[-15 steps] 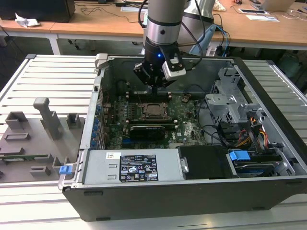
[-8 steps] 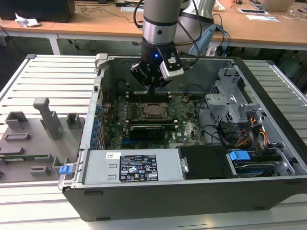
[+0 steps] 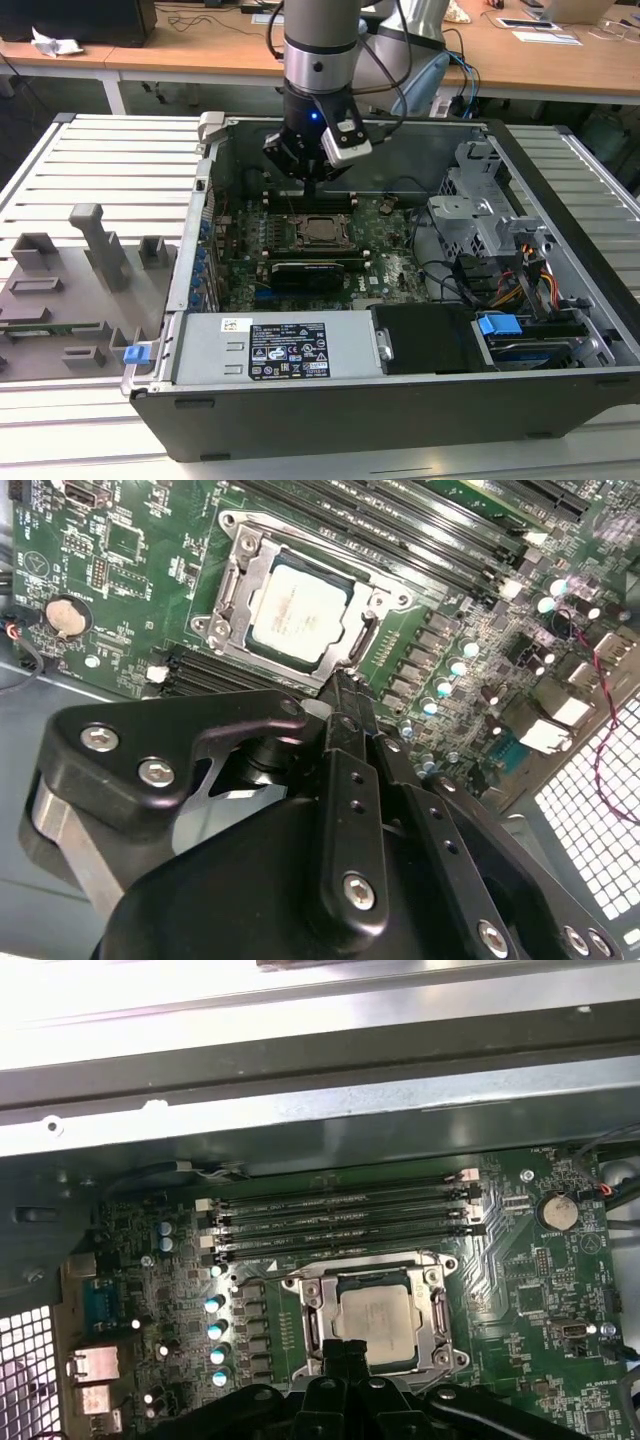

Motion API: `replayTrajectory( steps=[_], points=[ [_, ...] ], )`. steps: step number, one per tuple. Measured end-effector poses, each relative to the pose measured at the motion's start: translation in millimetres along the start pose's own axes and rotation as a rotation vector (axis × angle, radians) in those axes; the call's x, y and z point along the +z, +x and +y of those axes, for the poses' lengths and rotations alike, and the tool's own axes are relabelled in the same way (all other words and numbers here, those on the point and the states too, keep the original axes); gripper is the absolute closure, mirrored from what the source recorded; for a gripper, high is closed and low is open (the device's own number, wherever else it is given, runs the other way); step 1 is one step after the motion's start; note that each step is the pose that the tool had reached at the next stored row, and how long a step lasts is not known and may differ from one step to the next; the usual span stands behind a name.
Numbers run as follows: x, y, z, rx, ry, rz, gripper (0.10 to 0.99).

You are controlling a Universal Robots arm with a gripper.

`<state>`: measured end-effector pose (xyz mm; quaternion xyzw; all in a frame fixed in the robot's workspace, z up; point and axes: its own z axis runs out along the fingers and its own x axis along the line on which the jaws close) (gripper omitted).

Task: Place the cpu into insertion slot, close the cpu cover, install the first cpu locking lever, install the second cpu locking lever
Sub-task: 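Install the first cpu locking lever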

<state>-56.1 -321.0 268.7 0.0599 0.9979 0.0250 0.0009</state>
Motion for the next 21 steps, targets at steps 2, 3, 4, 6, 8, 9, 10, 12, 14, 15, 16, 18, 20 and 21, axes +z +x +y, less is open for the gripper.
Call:
replayTrajectory(
  steps=[2, 3, 4, 6, 8, 9, 10, 12, 14, 15, 16, 18, 20, 21],
  points=[
    [0.0, 1.3, -0.2, 0.0, 0.0, -0.0006, 0.98],
    [0.0, 2.0, -0.2, -0.001, 0.0, -0.0009, 0.98],
    [0.0, 2.5, -0.3, -0.001, 0.0, -0.001, 0.98],
    [0.0, 3.8, -0.5, -0.002, 0.0, -0.0016, 0.98],
    [0.0, 4.8, -0.6, -0.003, 0.0, -0.0022, 0.98],
    [0.0, 5.3, -0.6, -0.003, 0.0, -0.0025, 0.98],
    [0.0, 6.2, -0.8, -0.004, 0.0, -0.003, 0.98],
    [-0.1, 8.1, -1.0, -0.006, -0.001, -0.0047, 0.98],
    [-0.1, 9.9, -1.2, -0.012, -0.001, -0.0068, 0.98],
    [-0.1, 11.7, -1.4, -0.014, -0.001, -0.0084, 0.98],
    [-0.1, 13.5, -1.6, -0.015, -0.001, -0.0101, 0.98],
    [0.1, 18.1, -2.2, -0.016, -0.002, -0.014, 0.98],
    [0.2, 21.0, -2.5, -0.018, -0.002, -0.0163, 0.98],
    [0.2, 22.2, -2.7, -0.019, -0.002, -0.017, 0.98]
  ],
)
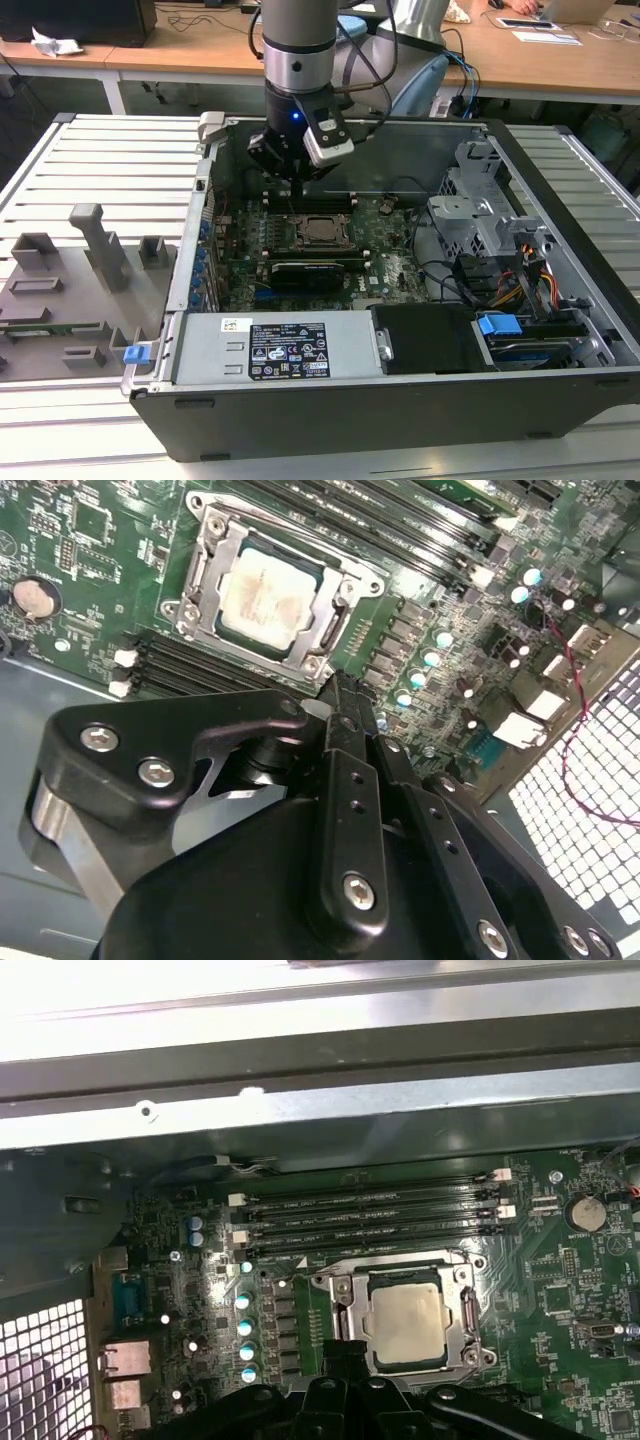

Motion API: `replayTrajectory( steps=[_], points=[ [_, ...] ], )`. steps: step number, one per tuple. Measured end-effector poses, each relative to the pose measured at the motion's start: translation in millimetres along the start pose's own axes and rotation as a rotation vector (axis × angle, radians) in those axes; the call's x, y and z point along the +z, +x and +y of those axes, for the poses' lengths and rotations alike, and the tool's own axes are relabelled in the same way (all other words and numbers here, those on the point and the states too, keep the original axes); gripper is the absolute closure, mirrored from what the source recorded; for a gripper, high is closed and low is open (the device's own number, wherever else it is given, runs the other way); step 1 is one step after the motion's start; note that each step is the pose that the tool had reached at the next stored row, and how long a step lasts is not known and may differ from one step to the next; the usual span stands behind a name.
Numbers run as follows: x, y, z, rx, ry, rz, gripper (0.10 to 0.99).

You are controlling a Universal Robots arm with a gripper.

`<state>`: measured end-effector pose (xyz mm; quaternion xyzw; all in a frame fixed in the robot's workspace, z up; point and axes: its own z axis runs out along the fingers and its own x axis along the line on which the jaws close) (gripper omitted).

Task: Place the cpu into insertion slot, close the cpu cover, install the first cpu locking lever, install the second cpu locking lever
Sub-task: 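Install the first cpu locking lever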

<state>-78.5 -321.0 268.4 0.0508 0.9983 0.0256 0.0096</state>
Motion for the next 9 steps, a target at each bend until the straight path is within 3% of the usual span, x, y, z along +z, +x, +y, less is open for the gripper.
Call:
replayTrajectory(
  steps=[6, 9],
  points=[
    [0.5, 18.4, -1.9, -0.003, -0.001, -0.0144, 0.98],
    [1.7, 22.9, -1.7, -0.008, -0.002, -0.0206, 0.98]
  ],
)
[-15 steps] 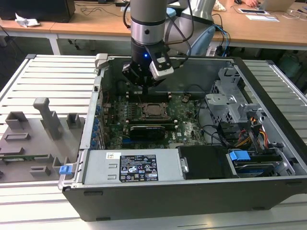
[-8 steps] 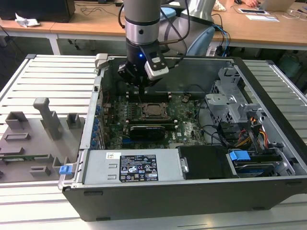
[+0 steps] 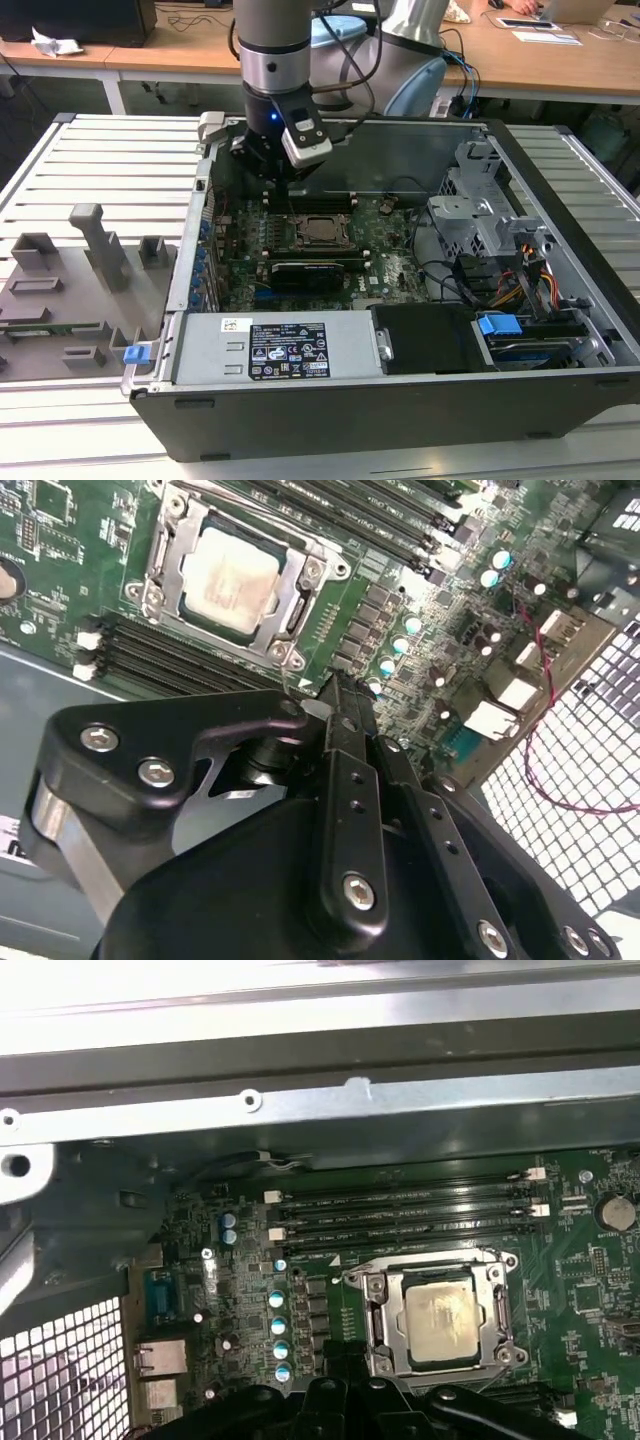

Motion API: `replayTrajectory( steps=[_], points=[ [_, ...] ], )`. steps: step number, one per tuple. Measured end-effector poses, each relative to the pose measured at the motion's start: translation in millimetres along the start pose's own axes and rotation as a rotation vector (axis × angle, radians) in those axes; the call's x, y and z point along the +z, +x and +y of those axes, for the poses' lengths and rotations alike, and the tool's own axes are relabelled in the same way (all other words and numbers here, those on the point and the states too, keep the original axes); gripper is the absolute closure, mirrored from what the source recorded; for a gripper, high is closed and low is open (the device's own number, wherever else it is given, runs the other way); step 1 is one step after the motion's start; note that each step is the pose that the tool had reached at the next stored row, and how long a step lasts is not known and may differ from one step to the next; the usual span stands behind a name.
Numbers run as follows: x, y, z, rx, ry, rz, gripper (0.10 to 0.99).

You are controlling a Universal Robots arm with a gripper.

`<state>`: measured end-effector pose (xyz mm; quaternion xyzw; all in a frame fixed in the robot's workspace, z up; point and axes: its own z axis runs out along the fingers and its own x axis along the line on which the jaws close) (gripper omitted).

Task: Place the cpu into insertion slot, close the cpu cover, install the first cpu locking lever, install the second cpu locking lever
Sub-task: 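Install the first cpu locking lever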

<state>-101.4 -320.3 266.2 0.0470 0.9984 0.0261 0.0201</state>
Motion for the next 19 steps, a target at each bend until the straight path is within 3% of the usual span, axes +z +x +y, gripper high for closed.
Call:
replayTrajectory(
  steps=[5, 12, 19],
  points=[
    [2.9, 0.7, 1.2, -0.114, -0.01, 0.0067, 0.98],
    [6.6, 10.6, 16.6, -0.125, -0.01, 0.0074, 0.98],
    [8.0, 6.0, 24.8, -0.127, -0.011, 0.0078, 0.98]
  ],
)
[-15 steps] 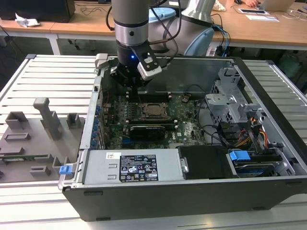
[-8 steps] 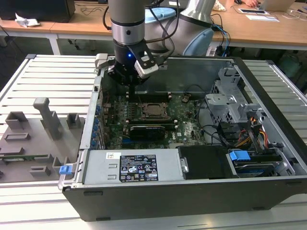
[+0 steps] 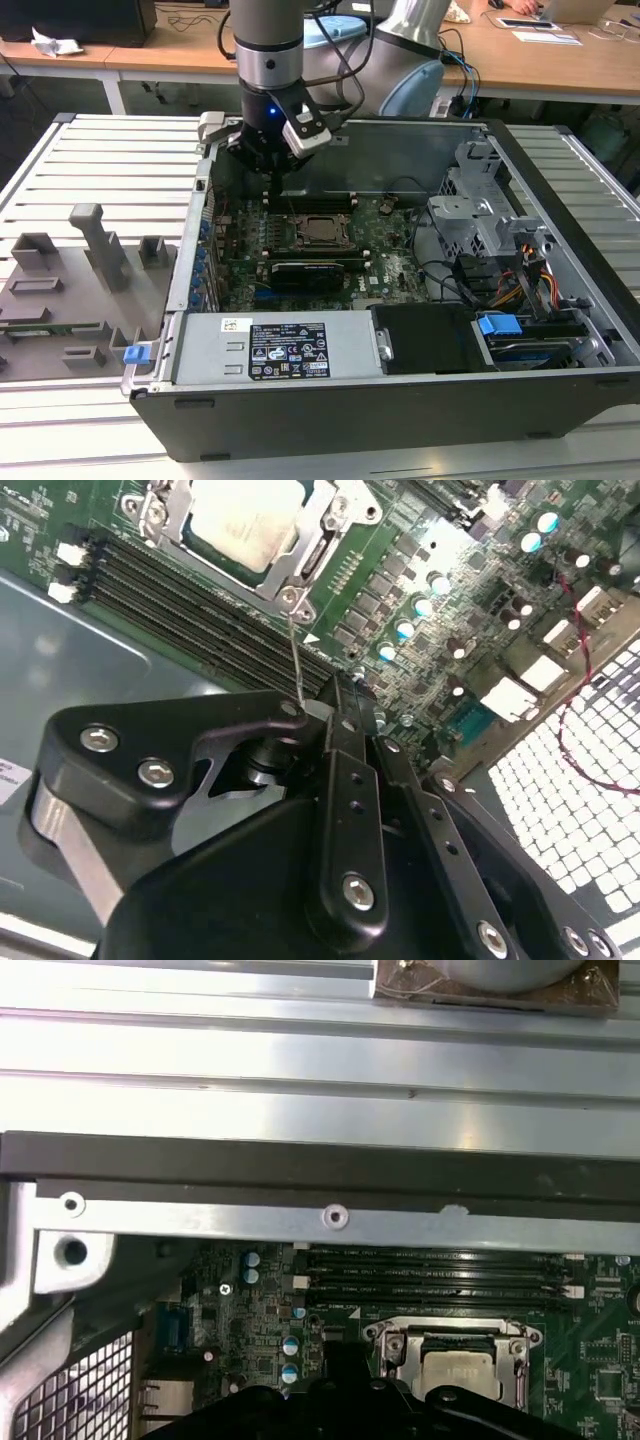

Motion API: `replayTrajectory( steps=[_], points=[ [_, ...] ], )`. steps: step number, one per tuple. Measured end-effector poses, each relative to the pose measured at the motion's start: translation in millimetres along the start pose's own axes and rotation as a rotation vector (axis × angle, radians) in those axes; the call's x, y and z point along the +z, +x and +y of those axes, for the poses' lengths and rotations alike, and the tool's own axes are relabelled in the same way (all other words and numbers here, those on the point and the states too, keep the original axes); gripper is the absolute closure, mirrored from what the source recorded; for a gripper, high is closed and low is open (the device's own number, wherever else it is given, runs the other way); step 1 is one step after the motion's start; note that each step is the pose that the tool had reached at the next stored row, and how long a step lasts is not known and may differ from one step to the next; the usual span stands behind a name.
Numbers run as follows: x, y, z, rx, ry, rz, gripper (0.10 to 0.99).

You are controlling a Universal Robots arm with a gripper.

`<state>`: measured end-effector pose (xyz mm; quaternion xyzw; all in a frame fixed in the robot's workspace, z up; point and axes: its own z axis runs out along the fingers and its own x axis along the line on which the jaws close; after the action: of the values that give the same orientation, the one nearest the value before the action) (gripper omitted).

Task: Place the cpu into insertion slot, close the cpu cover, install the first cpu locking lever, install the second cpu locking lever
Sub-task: 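Install the first cpu locking lever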

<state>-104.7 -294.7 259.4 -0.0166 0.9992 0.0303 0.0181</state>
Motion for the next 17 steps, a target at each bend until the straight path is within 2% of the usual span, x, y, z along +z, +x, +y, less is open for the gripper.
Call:
replayTrajectory(
  steps=[5, 14, 17],
  points=[
    [0.6, -10.3, 1.0, 0.0, 0.0, 0.0015, 0.98],
    [4.4, -19.9, 0.4, 0.0, 0.002, 0.002, 0.98],
    [4.8, -28.4, 0.1, 0.0, 0.002, 0.002, 0.98]
  ],
)
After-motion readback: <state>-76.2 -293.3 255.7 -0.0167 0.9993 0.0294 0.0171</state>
